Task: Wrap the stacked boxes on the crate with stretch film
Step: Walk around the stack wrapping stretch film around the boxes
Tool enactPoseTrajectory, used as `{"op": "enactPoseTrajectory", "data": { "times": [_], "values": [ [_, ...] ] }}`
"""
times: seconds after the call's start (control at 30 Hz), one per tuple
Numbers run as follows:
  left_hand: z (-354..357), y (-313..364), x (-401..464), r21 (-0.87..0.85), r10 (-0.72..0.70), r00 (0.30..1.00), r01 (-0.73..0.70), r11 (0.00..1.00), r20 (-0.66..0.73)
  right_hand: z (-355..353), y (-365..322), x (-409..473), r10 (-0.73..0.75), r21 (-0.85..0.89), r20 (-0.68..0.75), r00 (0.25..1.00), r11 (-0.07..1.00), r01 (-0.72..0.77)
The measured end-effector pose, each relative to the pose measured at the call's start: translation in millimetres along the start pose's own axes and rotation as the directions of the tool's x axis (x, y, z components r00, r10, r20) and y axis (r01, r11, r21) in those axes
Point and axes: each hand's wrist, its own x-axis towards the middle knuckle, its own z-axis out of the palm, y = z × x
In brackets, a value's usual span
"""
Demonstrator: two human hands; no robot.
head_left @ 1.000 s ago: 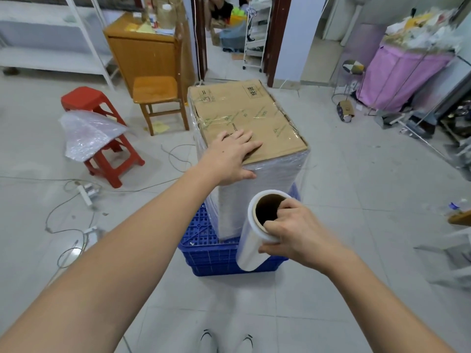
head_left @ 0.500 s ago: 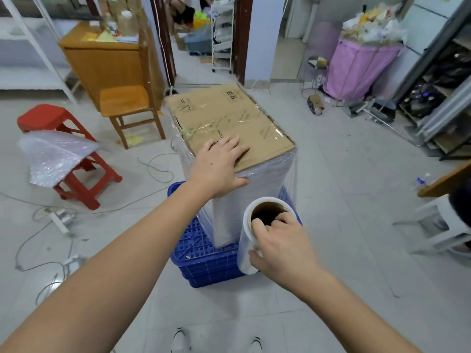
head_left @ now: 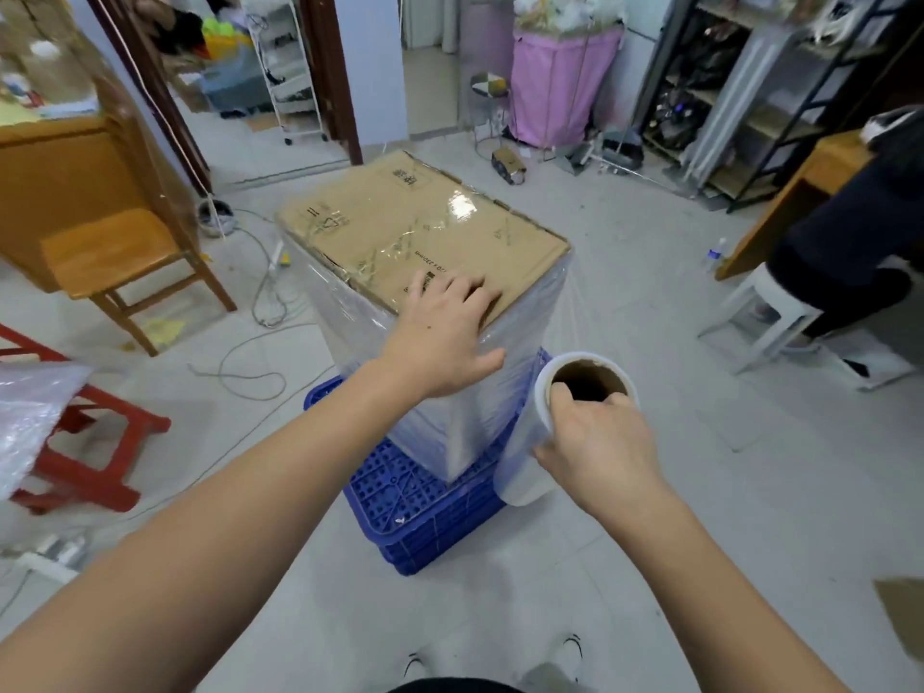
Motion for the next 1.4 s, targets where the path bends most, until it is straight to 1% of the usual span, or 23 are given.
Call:
{"op": "enactPoseTrajectory", "data": {
  "times": [0.1,0.13,0.2,0.4,0.57,0.63,0.7,0.77,0.83,0.87,0.97,1.03,1.17,1.27,1.4],
  "values": [
    [-10,-28,-3,0.040,0.189,0.978,-0.193,0.980,0.086,-7,-5,2,0.088,-0.041,-0.023,0.996,0.995,-0.089],
    [-13,-37,-3,0.044,0.239,0.964,-0.246,0.968,0.120,-9,-5,3,0.117,-0.037,-0.012,0.993,0.992,-0.117],
    [-17,-51,-2,0.032,0.303,0.934,-0.314,0.949,0.188,-12,-2,4,0.122,-0.040,-0.015,0.992,0.992,-0.123],
    [-9,-46,6,0.130,0.296,0.924,-0.334,0.934,0.242,-4,11,1,0.101,0.030,-0.032,0.994,0.994,-0.101],
    [-12,-33,17,0.146,0.268,0.925,-0.314,0.938,0.271,-5,8,-8,-0.094,0.088,-0.024,0.995,0.992,0.096],
    [-11,-32,18,0.142,0.267,0.926,-0.312,0.939,0.268,-9,2,-11,-0.178,0.135,-0.028,0.984,0.974,0.180],
    [-10,-35,15,0.149,0.260,0.929,-0.306,0.940,0.262,-14,-5,-12,-0.255,0.146,-0.018,0.967,0.956,0.255],
    [-10,-38,10,0.161,0.255,0.932,-0.301,0.940,0.257,-15,-12,-12,-0.351,0.129,-0.029,0.936,0.927,0.352],
    [-9,-39,7,0.159,0.259,0.933,-0.303,0.939,0.250,-11,-20,-10,-0.479,0.077,-0.051,0.876,0.873,0.482],
    [-9,-39,7,0.155,0.258,0.933,-0.301,0.941,0.249,-9,-24,-8,-0.519,0.068,-0.044,0.854,0.851,0.521],
    [-9,-38,9,0.142,0.253,0.937,-0.292,0.946,0.241,-7,-27,2,-0.561,0.098,-0.054,0.826,0.820,0.563],
    [-9,-36,12,0.137,0.257,0.938,-0.293,0.946,0.233,-10,-26,5,-0.557,0.116,-0.051,0.829,0.821,0.559],
    [-9,-34,14,0.130,0.258,0.937,-0.293,0.947,0.235,-21,-24,-7,-0.460,0.069,0.010,0.888,0.886,0.458],
    [-8,-39,12,0.115,0.267,0.938,-0.297,0.948,0.222,-20,-32,-22,-0.333,0.047,0.028,0.943,0.942,0.331],
    [-6,-45,7,0.111,0.290,0.939,-0.313,0.943,0.186,-13,-50,-32,-0.113,0.077,-0.036,0.993,0.990,0.116]
  ]
}}
